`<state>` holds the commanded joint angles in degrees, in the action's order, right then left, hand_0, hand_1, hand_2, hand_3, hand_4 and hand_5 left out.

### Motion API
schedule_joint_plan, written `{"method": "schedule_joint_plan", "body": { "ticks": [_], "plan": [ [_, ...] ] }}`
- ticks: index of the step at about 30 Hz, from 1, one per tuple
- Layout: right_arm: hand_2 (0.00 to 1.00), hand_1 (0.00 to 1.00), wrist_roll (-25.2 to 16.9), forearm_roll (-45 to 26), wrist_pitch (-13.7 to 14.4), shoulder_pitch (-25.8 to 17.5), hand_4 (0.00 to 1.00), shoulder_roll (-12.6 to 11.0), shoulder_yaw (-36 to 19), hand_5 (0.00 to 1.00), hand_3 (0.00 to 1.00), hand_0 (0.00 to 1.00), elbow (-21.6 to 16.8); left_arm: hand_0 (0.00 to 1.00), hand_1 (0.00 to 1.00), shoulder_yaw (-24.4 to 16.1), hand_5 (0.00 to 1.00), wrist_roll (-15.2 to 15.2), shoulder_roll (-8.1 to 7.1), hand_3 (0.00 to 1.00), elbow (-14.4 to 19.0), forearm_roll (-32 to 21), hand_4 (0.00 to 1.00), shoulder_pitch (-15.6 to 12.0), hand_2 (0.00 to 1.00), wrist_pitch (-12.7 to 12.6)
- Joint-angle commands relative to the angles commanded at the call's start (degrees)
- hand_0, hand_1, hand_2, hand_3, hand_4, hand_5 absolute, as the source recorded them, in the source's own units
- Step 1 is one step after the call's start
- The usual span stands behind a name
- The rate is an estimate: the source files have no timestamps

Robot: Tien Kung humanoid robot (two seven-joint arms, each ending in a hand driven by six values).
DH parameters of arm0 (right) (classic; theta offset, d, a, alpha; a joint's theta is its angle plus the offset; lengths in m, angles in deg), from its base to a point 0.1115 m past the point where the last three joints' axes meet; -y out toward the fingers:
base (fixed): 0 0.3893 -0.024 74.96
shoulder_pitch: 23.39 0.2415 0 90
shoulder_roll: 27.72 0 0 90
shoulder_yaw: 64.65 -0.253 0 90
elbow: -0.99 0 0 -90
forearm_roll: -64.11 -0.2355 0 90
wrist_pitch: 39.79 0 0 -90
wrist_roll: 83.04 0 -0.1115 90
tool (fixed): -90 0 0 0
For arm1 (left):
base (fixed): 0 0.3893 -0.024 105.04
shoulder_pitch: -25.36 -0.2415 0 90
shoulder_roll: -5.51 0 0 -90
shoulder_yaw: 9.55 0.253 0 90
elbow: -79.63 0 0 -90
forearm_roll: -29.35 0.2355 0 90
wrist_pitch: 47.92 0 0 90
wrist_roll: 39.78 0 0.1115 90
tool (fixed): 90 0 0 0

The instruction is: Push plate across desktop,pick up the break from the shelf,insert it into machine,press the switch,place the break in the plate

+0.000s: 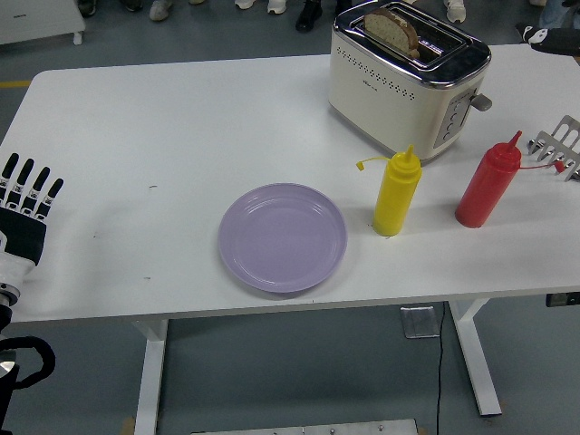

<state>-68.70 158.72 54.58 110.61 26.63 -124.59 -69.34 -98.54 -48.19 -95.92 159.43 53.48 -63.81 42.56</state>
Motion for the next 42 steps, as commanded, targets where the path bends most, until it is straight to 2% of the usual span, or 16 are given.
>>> {"method": "schedule_joint_plan", "body": {
  "ticks": [7,19,31,42],
  "plan": [
    [0.914,0.811,-1.7,-1.7,0.2,5.2,0.797,2.5,3.7,0.46,0.955,0.827,2.7,0.811,0.86,0.0,0.998,0.0,-0.02,0.862,0.0,0.0,0.637,0.1,0.916,0.0],
    [0.853,0.792,-2.5,-5.2,-2.2,13.9,0.805,9.3,11.0,0.449,0.894,0.823,10.4,0.811,0.86,0.0,0.998,0.0,-0.16,0.862,-0.1,-0.1,0.637,0.1,0.916,0.0],
    [0.83,0.776,-1.6,-5.4,-3.9,18.3,0.799,14.6,15.5,0.458,0.869,0.804,15.2,0.81,0.86,0.2,0.998,0.0,-0.27,0.862,-0.2,-0.1,0.637,0.0,0.917,0.0],
    [0.797,0.752,-0.4,-4.1,-4.7,21.3,0.798,18.2,18.3,0.459,0.855,0.771,20.6,0.81,0.86,0.4,0.998,0.0,-0.38,0.862,-0.2,-0.1,0.637,-0.2,0.916,0.0]
  ]
}}
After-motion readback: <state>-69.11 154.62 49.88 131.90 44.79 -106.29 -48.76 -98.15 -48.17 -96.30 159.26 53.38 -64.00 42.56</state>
